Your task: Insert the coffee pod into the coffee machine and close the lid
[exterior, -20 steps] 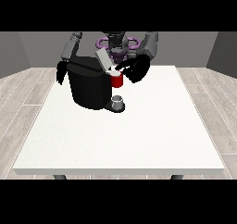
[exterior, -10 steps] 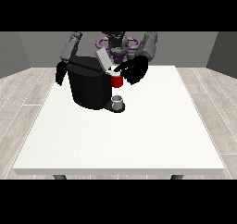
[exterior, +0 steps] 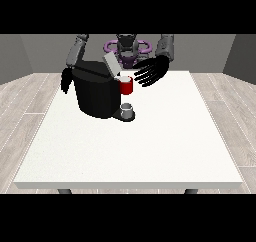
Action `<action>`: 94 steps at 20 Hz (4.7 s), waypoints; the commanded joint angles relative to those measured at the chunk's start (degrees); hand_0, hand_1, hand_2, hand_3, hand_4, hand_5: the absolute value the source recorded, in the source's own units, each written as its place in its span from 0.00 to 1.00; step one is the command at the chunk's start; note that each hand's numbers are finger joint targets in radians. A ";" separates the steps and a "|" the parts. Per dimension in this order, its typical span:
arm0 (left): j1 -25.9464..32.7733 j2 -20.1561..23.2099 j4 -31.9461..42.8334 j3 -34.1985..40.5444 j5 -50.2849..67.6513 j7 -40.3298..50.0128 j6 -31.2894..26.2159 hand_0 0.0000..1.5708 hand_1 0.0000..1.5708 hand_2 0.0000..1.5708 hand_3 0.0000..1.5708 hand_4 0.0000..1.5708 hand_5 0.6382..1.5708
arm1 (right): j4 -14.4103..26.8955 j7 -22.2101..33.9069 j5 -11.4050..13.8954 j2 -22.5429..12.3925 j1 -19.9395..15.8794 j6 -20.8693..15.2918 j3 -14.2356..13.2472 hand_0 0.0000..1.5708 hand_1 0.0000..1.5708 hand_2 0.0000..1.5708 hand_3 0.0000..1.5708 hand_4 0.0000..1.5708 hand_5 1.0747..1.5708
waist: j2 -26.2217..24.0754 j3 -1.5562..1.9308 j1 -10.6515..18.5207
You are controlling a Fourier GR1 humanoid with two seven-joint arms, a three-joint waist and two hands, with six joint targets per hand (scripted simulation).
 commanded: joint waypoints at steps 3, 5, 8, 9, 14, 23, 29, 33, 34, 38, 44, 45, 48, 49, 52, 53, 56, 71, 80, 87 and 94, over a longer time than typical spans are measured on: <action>14.13 -6.63 -1.71 1.70 6.36 -7.15 -2.84 0.00 0.00 0.00 0.00 0.00 1.00 | 3.38 -2.91 -1.85 -0.12 7.97 1.11 -2.59 0.00 0.00 0.00 0.00 0.17 1.00 | -9.11 -0.03 7.04; 19.32 -10.78 -2.83 1.37 7.65 -10.35 -1.91 0.00 0.00 0.00 0.00 0.00 1.00 | 4.65 -4.31 -1.72 -0.17 10.26 1.76 -2.73 0.00 0.00 0.00 0.00 0.18 1.00 | -11.41 -0.01 9.19; 27.10 -10.25 -2.01 2.48 9.52 -16.06 -4.16 0.00 0.00 0.00 0.00 0.13 1.00 | 1.24 -6.14 0.88 3.38 14.95 -0.50 0.49 0.00 0.00 0.00 0.00 0.14 1.00 | -16.04 -0.08 8.39; 29.39 -10.43 -1.91 2.35 10.75 -14.32 -7.32 0.00 0.00 0.00 0.00 0.15 1.00 | 2.17 -2.94 -0.48 1.13 15.53 1.09 -0.75 0.00 0.00 0.00 0.00 0.13 1.00 | -19.77 -0.05 10.35; 39.45 -8.70 -0.87 2.95 11.40 -16.80 -8.93 0.00 0.00 0.00 0.00 0.19 1.00 | -6.68 -0.87 4.85 7.60 19.83 -1.94 7.76 0.00 0.00 0.00 0.00 0.00 1.00 | -27.39 -0.08 7.21; 49.68 -6.52 -0.33 5.07 12.42 -16.72 -7.56 0.00 0.00 0.00 0.00 0.22 1.00 | -25.57 8.95 9.13 10.93 21.51 -4.45 21.39 0.00 0.00 0.00 0.00 0.18 1.00 | -35.34 -0.05 2.04; 54.36 -10.28 -3.28 3.10 13.21 -16.85 -7.92 0.00 0.00 0.00 0.00 0.19 1.00 | -37.32 16.52 10.82 11.02 19.60 -9.33 24.32 0.00 0.00 0.00 0.00 0.12 1.00 | -36.62 0.00 4.36; 53.79 -8.21 -8.76 2.12 15.38 -18.57 -11.18 0.00 0.00 0.00 0.00 0.08 1.00 | -42.76 16.20 14.62 9.56 17.87 -11.49 23.53 0.00 0.00 0.00 0.00 0.25 1.00 | -28.40 0.02 6.88; 54.20 -8.34 -9.01 2.68 16.01 -20.19 -9.42 0.00 0.00 0.00 0.00 0.14 1.00 | -45.17 14.94 16.11 10.24 20.33 -12.08 25.63 0.00 0.00 0.00 0.00 0.28 1.00 | -26.24 0.01 5.59; 52.97 -10.17 -12.89 0.48 17.25 -18.79 -10.05 0.00 0.00 0.00 0.00 0.11 1.00 | -42.47 16.80 16.06 11.03 17.00 -14.66 25.60 0.00 0.00 0.00 0.00 0.22 1.00 | -22.17 0.02 8.22; 53.72 -8.42 -17.83 -0.83 18.36 -20.68 -11.88 0.00 0.00 0.00 0.00 0.12 1.00 | -38.01 18.88 18.96 10.35 7.30 -17.58 21.40 0.00 0.00 0.00 0.00 0.17 1.00 | -18.25 0.02 11.09; 55.01 -9.34 -17.82 -2.53 16.55 -22.82 -11.11 0.00 0.00 0.00 0.00 0.13 1.00 | -37.73 19.63 19.46 11.03 7.15 -23.05 25.85 0.00 0.00 0.00 0.00 0.13 1.00 | -18.14 0.01 11.81; 52.21 -9.83 -19.11 -2.72 17.32 -21.67 -10.28 0.00 0.00 0.00 0.00 0.23 1.00 | -33.06 18.45 21.17 11.02 1.67 -24.68 24.22 0.00 0.00 0.00 0.00 0.14 1.00 | -14.87 0.01 12.85; 55.73 -9.45 -21.38 -3.17 18.41 -19.81 -11.18 0.00 0.00 0.00 0.00 0.18 1.00 | -33.06 18.20 19.86 10.43 2.60 -19.89 19.83 0.00 0.00 0.00 0.00 0.15 1.00 | -16.42 0.01 11.97; 56.07 -9.35 -23.98 -3.94 17.92 -20.34 -11.41 0.00 0.00 0.00 0.00 0.23 1.00 | -28.40 17.69 18.82 9.74 -1.60 -21.68 15.35 0.00 0.00 0.00 0.00 0.22 1.00 | -14.01 0.02 14.87; 55.54 -9.79 -22.61 -3.44 18.27 -19.78 -8.99 0.00 0.00 0.00 0.00 0.24 1.00 | -30.00 20.08 18.80 11.01 -2.15 -20.35 17.34 0.00 0.00 0.00 0.00 0.21 1.00 | -15.08 0.01 12.07; 57.03 -7.41 -26.01 -2.29 20.85 -19.69 -13.39 0.00 0.00 0.00 0.00 0.19 1.00 | -25.43 17.23 16.25 6.96 -3.42 -19.53 11.14 0.00 0.00 0.00 0.00 0.26 1.00 | -13.15 0.02 14.98; 53.06 -7.24 -22.45 -2.95 21.37 -20.93 -10.87 0.00 0.00 0.00 0.00 0.25 1.00 | -11.92 11.60 15.41 6.45 -14.42 -20.06 7.12 0.00 0.00 0.00 0.00 0.27 1.00 | -8.94 0.01 14.17; 53.02 -6.43 -23.76 -3.58 21.66 -20.70 -11.12 0.00 0.00 0.00 0.00 0.22 1.00 | -7.80 11.40 15.17 7.04 -16.76 -20.54 6.62 0.00 0.00 0.00 0.00 0.27 1.00 | -8.13 0.01 16.14; 47.89 -4.65 -16.77 -0.43 23.59 -20.47 -11.11 0.00 0.00 0.00 0.00 0.24 1.00 | -10.30 15.39 19.44 9.19 -20.58 -20.27 12.68 0.00 0.00 0.00 0.00 0.23 1.00 | -7.68 -0.03 14.15; 47.62 -3.58 -17.38 -1.75 23.06 -21.93 -13.27 0.00 0.00 0.00 0.00 0.22 1.00 | -10.46 17.80 21.74 6.52 -23.66 -22.52 12.81 0.00 0.00 0.00 0.00 0.24 1.00 | -5.39 -0.04 18.54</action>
